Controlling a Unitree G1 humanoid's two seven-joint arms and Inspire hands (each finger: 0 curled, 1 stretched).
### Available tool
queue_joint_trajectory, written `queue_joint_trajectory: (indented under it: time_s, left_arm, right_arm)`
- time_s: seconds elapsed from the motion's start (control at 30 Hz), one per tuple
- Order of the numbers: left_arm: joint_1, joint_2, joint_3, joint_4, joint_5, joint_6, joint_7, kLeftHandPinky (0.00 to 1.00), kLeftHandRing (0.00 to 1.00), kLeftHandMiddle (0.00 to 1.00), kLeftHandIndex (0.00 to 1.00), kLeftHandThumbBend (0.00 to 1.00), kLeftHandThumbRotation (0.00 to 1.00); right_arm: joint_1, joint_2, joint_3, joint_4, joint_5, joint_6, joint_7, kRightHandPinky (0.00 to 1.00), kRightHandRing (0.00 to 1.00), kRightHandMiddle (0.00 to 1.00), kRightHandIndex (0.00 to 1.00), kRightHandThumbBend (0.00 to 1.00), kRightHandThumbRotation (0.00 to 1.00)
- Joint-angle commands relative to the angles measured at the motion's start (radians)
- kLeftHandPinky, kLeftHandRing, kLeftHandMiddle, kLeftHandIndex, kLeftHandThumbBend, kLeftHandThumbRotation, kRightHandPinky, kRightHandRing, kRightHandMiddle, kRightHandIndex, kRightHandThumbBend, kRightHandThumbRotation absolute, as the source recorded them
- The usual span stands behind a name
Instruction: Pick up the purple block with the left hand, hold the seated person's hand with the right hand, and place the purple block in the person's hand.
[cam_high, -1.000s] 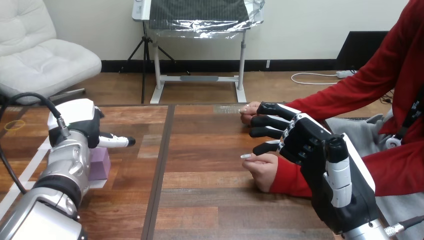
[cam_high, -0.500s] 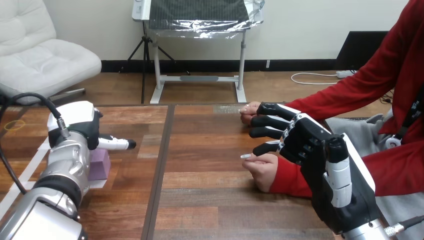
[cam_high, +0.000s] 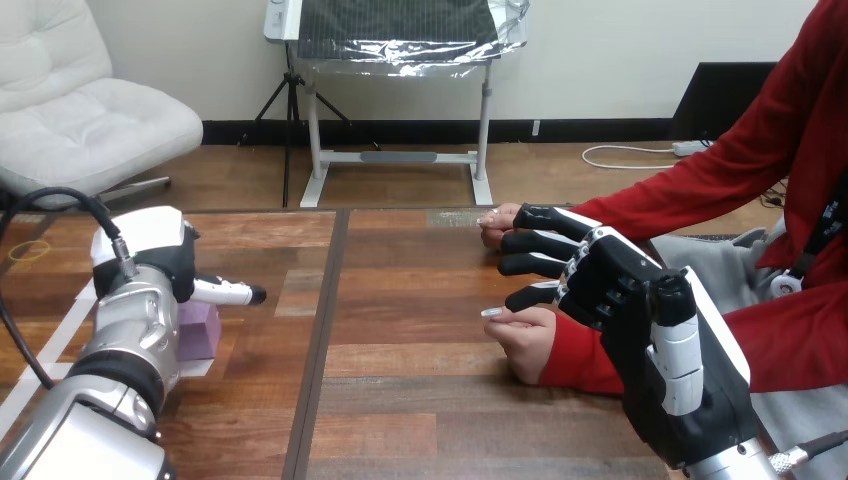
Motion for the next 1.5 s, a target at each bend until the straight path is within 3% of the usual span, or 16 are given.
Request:
queue_joint_trajectory:
  time_s: [0.0,0.6,1.47]
  left_arm:
    - [-0.044,-0.005,-0.004,-0.013,-0.003,0.004,-0.003,0.93,0.90,0.91,0.89,0.89,0.64]
    - [-0.024,-0.016,0.001,-0.007,-0.011,0.033,-0.025,0.87,0.89,0.89,0.88,0.88,0.61]
    - [-0.007,-0.038,0.002,-0.003,-0.023,0.048,-0.056,0.86,0.88,0.88,0.87,0.85,0.56]
  right_arm:
    - [-0.058,0.006,-0.005,-0.001,0.018,-0.015,0.003,0.60,0.73,0.76,0.78,0.87,1.00]
    - [-0.058,0.007,-0.005,-0.005,0.016,-0.009,-0.002,0.59,0.72,0.75,0.77,0.87,1.00]
    - [-0.056,0.003,-0.006,-0.007,0.014,-0.017,0.003,0.59,0.73,0.75,0.78,0.87,1.00]
